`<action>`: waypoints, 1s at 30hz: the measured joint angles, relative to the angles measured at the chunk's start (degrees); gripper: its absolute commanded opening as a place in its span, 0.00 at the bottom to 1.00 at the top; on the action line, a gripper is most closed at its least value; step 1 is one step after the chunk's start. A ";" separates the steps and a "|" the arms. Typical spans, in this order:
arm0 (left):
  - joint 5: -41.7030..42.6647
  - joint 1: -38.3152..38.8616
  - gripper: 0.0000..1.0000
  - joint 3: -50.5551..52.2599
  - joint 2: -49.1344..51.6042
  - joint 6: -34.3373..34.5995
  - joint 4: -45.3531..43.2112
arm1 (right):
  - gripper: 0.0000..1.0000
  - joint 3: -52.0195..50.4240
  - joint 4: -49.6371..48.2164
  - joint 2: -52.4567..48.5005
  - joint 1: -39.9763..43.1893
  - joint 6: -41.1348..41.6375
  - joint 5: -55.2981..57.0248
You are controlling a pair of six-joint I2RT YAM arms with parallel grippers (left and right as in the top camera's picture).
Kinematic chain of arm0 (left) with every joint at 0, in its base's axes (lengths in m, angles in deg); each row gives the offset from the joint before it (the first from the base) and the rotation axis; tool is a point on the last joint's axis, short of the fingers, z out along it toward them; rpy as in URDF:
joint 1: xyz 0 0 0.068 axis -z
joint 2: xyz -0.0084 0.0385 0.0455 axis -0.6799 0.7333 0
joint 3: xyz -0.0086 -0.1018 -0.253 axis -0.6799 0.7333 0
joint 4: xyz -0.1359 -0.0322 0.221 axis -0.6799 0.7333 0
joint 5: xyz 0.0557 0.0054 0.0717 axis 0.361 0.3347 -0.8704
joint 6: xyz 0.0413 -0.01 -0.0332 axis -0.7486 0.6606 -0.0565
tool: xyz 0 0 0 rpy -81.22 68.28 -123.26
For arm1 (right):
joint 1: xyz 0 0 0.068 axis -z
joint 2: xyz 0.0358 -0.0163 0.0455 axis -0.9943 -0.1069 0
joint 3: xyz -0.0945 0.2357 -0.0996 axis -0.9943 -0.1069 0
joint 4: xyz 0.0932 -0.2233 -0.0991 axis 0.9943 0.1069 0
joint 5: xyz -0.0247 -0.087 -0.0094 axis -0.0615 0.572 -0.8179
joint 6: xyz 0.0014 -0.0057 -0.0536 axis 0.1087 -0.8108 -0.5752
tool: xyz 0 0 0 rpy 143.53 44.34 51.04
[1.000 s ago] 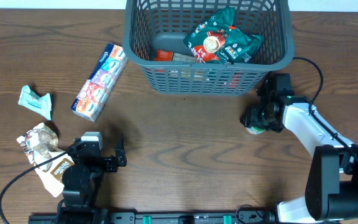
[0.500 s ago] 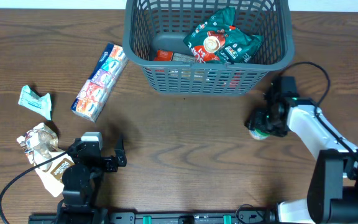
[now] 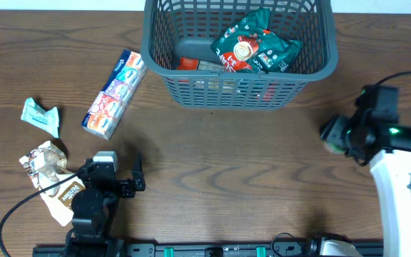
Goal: Pack container
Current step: 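Lift the green-lidded jar with the right gripper and carry it to the basket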
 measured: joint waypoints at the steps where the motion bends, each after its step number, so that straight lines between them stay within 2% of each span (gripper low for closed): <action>1: 0.00 0.00 0.98 0.00 0.00 -0.02 0.02 | 0.01 3.65 2.45 0.22 0.00 0.02 0.20; 10: 0.00 0.00 0.98 -0.20 0.00 -0.02 0.07 | 0.01 41.40 19.30 -4.24 -0.76 -1.27 0.26; 14: 0.00 0.00 0.99 -0.24 0.00 -0.02 0.00 | 0.01 57.40 21.70 -11.08 -2.58 -4.07 -2.73; 18: -0.02 0.00 0.99 -0.24 0.00 -0.02 0.02 | 0.01 68.28 20.92 -18.49 -6.19 -7.26 -4.94; 23: 0.00 0.00 0.99 -0.24 0.00 0.00 0.02 | 0.01 76.32 17.27 -28.39 -11.82 -11.52 -6.40; 30: 0.00 0.00 0.99 -0.24 0.00 -0.02 0.00 | 0.01 77.18 11.37 -41.13 -17.27 -16.41 -7.39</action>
